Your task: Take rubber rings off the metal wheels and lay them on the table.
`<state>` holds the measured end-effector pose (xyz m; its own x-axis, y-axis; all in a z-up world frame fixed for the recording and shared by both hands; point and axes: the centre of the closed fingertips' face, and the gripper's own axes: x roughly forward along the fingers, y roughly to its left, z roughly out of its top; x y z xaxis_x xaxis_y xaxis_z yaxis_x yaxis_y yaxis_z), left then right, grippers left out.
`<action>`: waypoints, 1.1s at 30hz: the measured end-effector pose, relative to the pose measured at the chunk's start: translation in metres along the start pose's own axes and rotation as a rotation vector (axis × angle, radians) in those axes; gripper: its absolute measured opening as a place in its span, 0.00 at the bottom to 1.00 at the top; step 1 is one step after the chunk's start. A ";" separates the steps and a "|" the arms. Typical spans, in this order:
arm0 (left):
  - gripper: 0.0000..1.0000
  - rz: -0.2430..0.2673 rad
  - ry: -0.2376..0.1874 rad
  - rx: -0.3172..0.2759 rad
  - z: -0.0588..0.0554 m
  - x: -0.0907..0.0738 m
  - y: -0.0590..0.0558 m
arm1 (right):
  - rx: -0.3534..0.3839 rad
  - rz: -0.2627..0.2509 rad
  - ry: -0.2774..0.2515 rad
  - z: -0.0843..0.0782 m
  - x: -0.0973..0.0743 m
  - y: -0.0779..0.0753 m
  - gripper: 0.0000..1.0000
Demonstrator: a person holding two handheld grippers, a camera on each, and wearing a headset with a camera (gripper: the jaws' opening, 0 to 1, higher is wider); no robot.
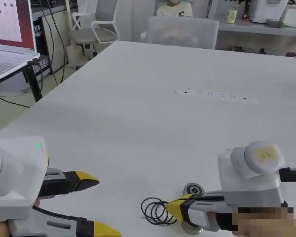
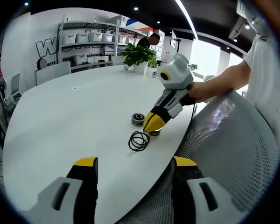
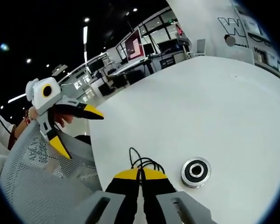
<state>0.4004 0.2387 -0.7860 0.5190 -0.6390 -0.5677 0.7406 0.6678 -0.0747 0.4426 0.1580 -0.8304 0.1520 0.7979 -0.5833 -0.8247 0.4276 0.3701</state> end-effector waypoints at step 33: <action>0.61 -0.007 -0.006 -0.009 0.000 0.001 -0.001 | 0.015 -0.012 -0.047 0.013 -0.010 -0.002 0.00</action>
<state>0.4003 0.2374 -0.7862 0.5165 -0.6457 -0.5624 0.7400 0.6670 -0.0862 0.4502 0.1544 -0.8155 0.1881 0.8116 -0.5531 -0.8141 0.4439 0.3744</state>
